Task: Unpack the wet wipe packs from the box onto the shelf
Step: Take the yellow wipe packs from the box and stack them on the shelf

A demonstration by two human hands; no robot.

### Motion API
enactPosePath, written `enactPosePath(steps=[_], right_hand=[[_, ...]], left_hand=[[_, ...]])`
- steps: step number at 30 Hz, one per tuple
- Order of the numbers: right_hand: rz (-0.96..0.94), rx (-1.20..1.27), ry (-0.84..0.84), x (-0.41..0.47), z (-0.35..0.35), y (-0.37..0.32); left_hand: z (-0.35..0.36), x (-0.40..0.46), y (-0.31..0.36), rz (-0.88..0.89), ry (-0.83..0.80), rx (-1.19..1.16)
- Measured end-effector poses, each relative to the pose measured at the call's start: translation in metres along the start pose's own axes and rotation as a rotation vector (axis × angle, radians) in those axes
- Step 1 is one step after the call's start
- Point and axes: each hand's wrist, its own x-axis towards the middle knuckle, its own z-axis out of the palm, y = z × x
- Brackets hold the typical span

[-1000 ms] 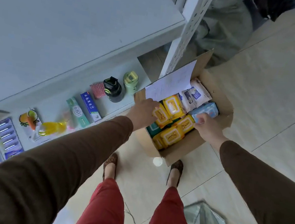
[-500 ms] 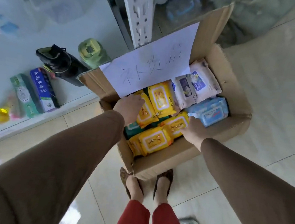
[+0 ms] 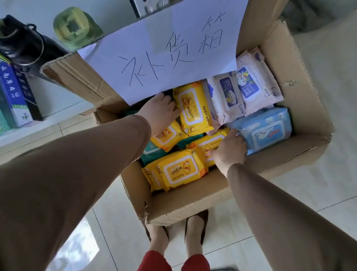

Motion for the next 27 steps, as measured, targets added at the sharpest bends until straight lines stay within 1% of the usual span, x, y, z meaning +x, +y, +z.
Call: enactPosePath(steps=[2, 5, 7, 9, 11, 13, 16, 18, 20, 22, 25, 27], right_hand=[[0.065, 0.134, -0.076, 0.002, -0.013, 0.0], [0.11, 0.141, -0.162, 0.004, -0.018, -0.007], [0.133, 0.206, -0.22, 0.004, -0.011, -0.012], [0.148, 0.28, -0.279, 0.003, -0.003, -0.013], [0.172, 0.343, -0.304, 0.004, -0.001, -0.012], [0.177, 0.444, -0.31, 0.002, -0.006, -0.01], [0.194, 0.642, -0.311, -0.012, -0.027, -0.006], [0.209, 0.69, -0.277, -0.027, -0.049, -0.001], [0.137, 0.677, -0.196, -0.051, -0.082, 0.003], [0.02, 0.703, -0.135, -0.082, -0.123, 0.001], [-0.098, 0.871, -0.189, -0.139, -0.189, -0.021], [-0.19, 0.918, -0.246, -0.183, -0.229, -0.048]], left_hand=[[-0.001, -0.003, 0.004, -0.017, -0.047, 0.01], [0.0, -0.013, 0.012, -0.053, -0.126, 0.01], [0.005, -0.021, 0.019, -0.123, -0.164, -0.078], [0.01, -0.031, 0.022, -0.235, -0.195, -0.241], [0.013, -0.043, 0.022, -0.309, -0.156, -0.372], [0.011, -0.058, 0.021, -0.34, -0.062, -0.436], [-0.003, -0.083, 0.022, -0.41, 0.042, -0.51], [-0.018, -0.106, 0.021, -0.487, 0.1, -0.637], [-0.035, -0.136, 0.017, -0.553, 0.151, -0.781], [-0.052, -0.173, 0.009, -0.597, 0.173, -0.903], [-0.077, -0.241, -0.008, -0.67, 0.187, -1.06], [-0.091, -0.296, -0.022, -0.735, 0.231, -1.149]])
